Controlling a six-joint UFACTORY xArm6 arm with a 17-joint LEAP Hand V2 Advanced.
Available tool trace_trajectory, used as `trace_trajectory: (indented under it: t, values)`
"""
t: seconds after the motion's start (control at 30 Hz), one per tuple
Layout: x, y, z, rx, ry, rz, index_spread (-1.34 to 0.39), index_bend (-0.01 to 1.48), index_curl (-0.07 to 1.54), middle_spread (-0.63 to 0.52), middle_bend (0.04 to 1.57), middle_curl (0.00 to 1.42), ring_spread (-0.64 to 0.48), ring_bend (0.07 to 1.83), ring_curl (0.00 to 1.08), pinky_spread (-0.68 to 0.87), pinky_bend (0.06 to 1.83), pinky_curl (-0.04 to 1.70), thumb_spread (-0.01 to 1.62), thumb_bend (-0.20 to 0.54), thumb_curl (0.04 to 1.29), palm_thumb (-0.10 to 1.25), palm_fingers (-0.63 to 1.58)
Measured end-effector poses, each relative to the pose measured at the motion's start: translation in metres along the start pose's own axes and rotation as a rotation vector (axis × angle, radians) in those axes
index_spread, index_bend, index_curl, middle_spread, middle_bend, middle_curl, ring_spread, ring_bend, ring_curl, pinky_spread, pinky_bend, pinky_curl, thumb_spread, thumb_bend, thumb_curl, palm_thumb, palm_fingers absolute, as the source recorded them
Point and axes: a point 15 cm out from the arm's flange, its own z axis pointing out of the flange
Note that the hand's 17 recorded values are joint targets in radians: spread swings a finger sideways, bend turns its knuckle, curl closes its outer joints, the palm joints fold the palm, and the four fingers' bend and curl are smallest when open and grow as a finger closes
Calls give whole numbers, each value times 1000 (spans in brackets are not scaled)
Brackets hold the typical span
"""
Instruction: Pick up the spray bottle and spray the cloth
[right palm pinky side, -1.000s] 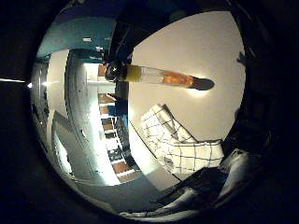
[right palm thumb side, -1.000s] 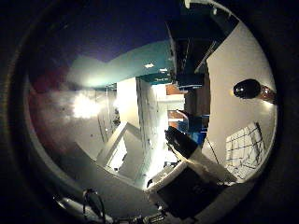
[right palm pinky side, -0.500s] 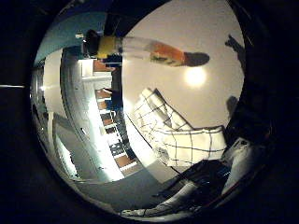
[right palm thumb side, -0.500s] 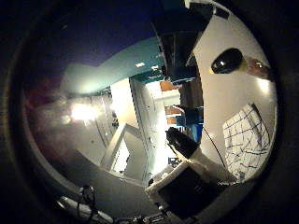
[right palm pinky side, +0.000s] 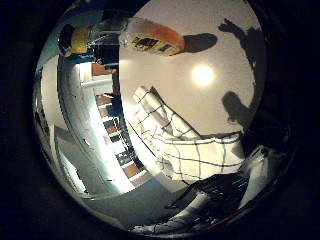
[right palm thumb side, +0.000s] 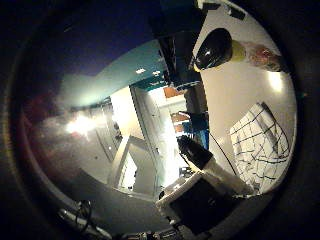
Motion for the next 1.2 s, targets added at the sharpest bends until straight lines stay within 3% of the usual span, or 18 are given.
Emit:
trace_trajectory:
  t: [0.6,1.2]
  values:
    - [19,-14,5,-21,-28,73,-78,162,278,174,278,371,209,365,276,340,315,309,999,-25,398,721,144]
    - [26,-35,10,-60,-32,76,-79,155,283,154,277,380,199,369,274,331,302,309,999,-25,397,721,159]
